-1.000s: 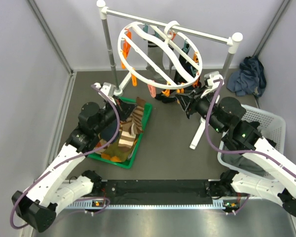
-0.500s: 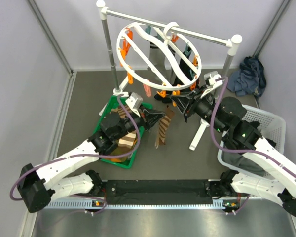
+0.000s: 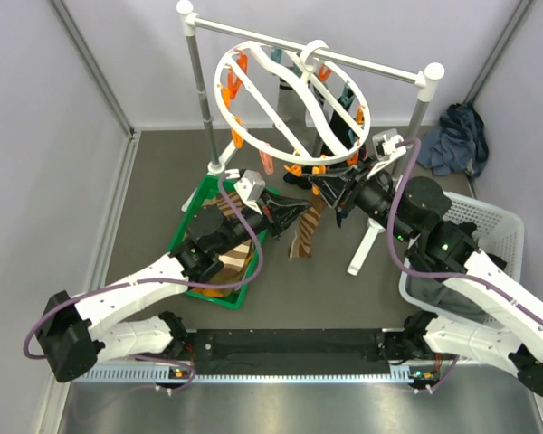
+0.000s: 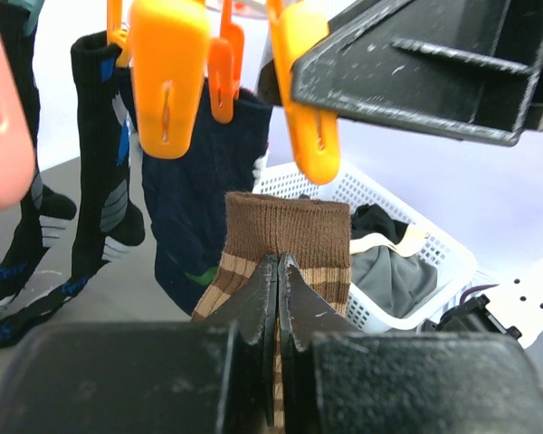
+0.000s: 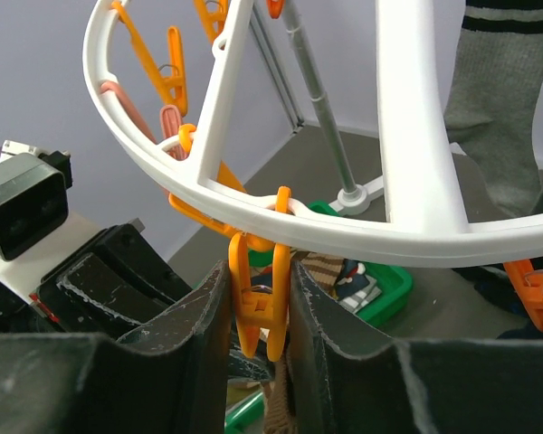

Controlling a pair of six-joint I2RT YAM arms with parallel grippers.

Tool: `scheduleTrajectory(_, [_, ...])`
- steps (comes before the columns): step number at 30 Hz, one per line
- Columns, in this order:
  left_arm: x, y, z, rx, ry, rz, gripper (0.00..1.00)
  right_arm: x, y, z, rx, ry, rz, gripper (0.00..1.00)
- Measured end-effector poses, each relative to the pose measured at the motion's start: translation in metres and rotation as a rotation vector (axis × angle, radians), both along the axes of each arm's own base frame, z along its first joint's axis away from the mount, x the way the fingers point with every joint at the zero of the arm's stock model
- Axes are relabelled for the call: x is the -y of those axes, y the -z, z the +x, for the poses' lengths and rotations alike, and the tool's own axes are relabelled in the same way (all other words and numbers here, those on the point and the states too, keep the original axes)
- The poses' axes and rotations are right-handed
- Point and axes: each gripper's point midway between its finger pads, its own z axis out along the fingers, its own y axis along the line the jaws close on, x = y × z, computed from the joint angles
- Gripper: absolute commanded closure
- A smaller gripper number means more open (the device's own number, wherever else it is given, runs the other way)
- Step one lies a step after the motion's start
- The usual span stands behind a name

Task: Clip the socks to the hanger
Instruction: Clamp the sock onto the hanger.

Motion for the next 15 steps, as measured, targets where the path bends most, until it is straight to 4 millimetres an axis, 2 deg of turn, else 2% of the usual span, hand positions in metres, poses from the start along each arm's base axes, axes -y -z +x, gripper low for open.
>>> scheduleTrajectory(15, [-0.0005, -0.0039, -0.0008, 0.016, -0.001, -0.008, 1.0, -0.0026, 0.0038, 0.0038, -0.007, 0.006, -0.007, 1.0])
